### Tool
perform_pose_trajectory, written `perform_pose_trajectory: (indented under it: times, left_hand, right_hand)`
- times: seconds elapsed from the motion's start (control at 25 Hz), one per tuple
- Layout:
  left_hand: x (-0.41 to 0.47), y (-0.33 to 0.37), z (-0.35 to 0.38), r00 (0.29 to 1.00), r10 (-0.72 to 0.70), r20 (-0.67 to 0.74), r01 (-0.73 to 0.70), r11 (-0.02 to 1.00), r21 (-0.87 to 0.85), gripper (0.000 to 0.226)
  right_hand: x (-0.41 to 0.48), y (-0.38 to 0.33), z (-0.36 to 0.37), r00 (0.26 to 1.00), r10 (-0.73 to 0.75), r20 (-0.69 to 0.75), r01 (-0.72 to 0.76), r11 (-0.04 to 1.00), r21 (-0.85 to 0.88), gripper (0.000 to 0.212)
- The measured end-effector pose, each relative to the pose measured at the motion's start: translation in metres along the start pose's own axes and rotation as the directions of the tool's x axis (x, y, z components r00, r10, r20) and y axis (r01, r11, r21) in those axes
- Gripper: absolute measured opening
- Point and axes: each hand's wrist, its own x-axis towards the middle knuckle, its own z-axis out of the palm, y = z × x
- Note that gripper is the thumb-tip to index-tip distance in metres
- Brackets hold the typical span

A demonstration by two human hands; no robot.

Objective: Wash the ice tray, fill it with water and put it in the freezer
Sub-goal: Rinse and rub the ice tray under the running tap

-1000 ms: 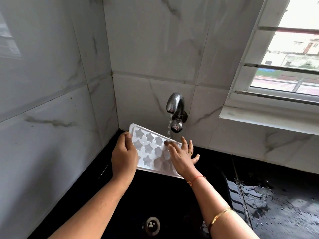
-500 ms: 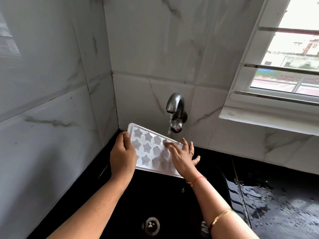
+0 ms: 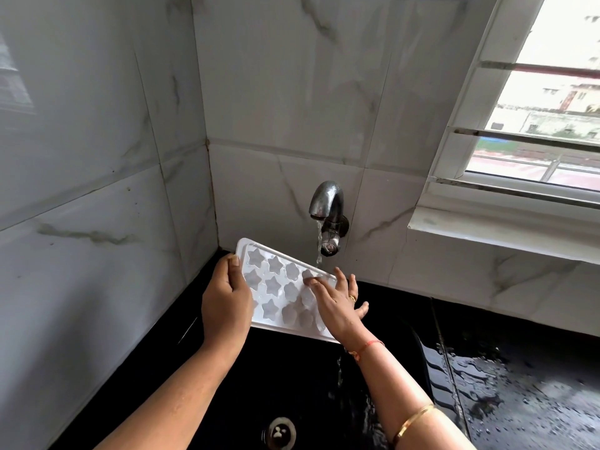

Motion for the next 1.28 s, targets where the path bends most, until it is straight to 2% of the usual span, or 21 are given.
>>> perform_pose_trajectory:
  times: [0.08,0.16,0.32,0.36,0.44,0.6,0.72,1.28]
  left_hand:
    - [0.0,0.001,-0.001,1.0,-0.014,-0.002,0.014,1.0,0.0,0.034]
    - [0.001,0.002,-0.003,1.0,-0.026,0.001,0.026,1.0,-0.006,0.031]
    - [0.003,0.003,-0.007,1.0,-0.019,0.004,0.019,1.0,-0.009,0.024]
    - [0.005,0.002,-0.007,1.0,-0.017,-0.004,0.017,1.0,-0.012,0.026]
    - [0.007,0.001,-0.008,1.0,-0.011,-0.021,0.011,1.0,-0.012,0.029]
    - [0.009,-0.001,-0.009,1.0,0.008,-0.028,-0.008,1.0,0.005,0.033]
    - [0.01,-0.002,-0.011,0.999,0.022,-0.032,-0.022,1.0,0.002,0.034]
    - [0.013,-0.005,-0.019,0.998,0.033,-0.055,-0.031,0.999,0.038,0.033]
  right_hand:
    - [0.0,0.0,0.0,0.999,-0.024,-0.031,0.026,0.998,0.053,0.031]
    - [0.001,0.0,-0.001,0.992,-0.033,-0.121,0.048,0.991,0.122,0.031]
    - [0.01,0.01,0.004,0.983,-0.004,-0.181,0.008,1.0,0.019,0.066]
    - [0.011,0.012,0.007,0.982,0.042,-0.182,-0.035,0.999,0.041,0.069]
    - [0.009,0.011,0.013,0.983,0.112,-0.147,-0.098,0.99,0.1,0.066]
    - [0.007,0.004,0.01,0.997,0.03,-0.076,-0.031,0.999,-0.023,0.036]
    - [0.012,0.006,0.007,0.995,0.04,-0.092,-0.05,0.993,-0.11,0.035]
    - [0.005,0.001,0.012,0.998,0.016,-0.054,-0.021,0.995,-0.097,0.033]
